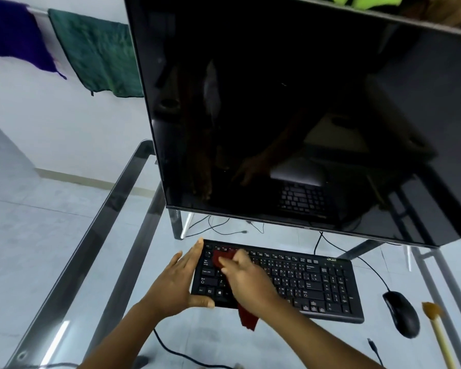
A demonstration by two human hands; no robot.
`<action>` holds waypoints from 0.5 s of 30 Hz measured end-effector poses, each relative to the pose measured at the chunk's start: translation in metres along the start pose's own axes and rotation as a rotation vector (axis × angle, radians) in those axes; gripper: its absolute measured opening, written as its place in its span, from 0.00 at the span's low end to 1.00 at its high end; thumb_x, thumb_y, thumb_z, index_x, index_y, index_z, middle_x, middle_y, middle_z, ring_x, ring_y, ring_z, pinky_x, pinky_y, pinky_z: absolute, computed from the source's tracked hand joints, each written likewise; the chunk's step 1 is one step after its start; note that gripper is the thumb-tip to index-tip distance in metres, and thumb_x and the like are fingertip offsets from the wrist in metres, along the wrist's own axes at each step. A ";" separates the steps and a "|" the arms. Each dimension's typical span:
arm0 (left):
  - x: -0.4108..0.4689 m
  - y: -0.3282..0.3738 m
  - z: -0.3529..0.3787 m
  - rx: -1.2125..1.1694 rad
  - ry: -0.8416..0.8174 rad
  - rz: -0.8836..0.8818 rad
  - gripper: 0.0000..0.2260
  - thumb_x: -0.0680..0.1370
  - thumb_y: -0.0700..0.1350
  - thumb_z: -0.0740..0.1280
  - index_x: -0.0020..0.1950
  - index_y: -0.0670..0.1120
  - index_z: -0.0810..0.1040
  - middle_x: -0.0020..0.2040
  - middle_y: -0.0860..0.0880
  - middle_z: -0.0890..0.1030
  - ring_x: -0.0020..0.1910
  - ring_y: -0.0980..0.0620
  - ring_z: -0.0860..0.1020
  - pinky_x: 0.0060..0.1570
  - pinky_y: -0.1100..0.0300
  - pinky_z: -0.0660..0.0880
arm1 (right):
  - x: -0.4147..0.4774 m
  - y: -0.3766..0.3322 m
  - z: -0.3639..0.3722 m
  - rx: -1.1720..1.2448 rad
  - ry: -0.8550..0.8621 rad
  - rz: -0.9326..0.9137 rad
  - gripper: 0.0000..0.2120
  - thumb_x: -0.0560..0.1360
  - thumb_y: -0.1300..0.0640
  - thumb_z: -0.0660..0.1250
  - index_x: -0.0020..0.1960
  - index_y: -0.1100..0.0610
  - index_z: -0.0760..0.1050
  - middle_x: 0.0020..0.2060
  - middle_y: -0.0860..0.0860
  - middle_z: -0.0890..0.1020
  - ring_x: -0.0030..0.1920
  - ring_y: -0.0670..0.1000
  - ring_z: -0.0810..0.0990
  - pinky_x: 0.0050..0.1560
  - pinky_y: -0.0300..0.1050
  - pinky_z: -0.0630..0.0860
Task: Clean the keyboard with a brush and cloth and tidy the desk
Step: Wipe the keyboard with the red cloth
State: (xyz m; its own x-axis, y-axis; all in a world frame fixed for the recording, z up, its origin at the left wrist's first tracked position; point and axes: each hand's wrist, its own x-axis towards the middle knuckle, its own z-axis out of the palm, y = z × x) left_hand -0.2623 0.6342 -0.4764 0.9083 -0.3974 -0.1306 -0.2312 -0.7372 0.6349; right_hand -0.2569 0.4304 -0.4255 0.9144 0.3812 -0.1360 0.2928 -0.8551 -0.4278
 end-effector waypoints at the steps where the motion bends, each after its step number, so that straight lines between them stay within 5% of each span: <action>1: 0.000 0.000 0.000 0.005 0.003 0.002 0.59 0.63 0.76 0.67 0.78 0.53 0.34 0.79 0.58 0.50 0.77 0.62 0.48 0.77 0.54 0.44 | 0.008 0.003 -0.004 -0.020 -0.008 -0.036 0.16 0.83 0.51 0.55 0.68 0.53 0.71 0.51 0.51 0.72 0.42 0.52 0.78 0.40 0.44 0.75; 5: 0.001 0.000 -0.003 0.016 0.009 -0.008 0.59 0.63 0.76 0.66 0.78 0.52 0.35 0.79 0.58 0.50 0.77 0.63 0.47 0.75 0.61 0.39 | 0.043 0.014 -0.011 -0.034 0.094 0.179 0.15 0.82 0.54 0.54 0.64 0.55 0.74 0.55 0.55 0.73 0.49 0.56 0.76 0.47 0.42 0.72; 10: -0.001 0.000 -0.001 0.017 0.018 -0.006 0.59 0.63 0.77 0.66 0.78 0.53 0.34 0.79 0.57 0.53 0.76 0.63 0.49 0.74 0.63 0.39 | 0.027 -0.020 0.007 -0.035 -0.056 -0.094 0.12 0.83 0.52 0.55 0.59 0.57 0.74 0.46 0.50 0.70 0.39 0.52 0.75 0.39 0.42 0.71; 15: -0.001 0.003 -0.004 -0.010 0.028 -0.012 0.59 0.62 0.77 0.66 0.78 0.54 0.35 0.78 0.58 0.55 0.74 0.66 0.50 0.74 0.62 0.40 | 0.044 -0.005 0.003 -0.041 0.090 0.073 0.14 0.82 0.50 0.54 0.56 0.56 0.74 0.45 0.48 0.68 0.38 0.53 0.75 0.42 0.42 0.72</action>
State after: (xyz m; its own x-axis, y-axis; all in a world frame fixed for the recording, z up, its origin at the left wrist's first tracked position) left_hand -0.2621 0.6348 -0.4716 0.9207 -0.3724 -0.1169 -0.2164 -0.7362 0.6412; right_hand -0.2194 0.4528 -0.4323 0.9545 0.2861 -0.0838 0.2344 -0.8939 -0.3822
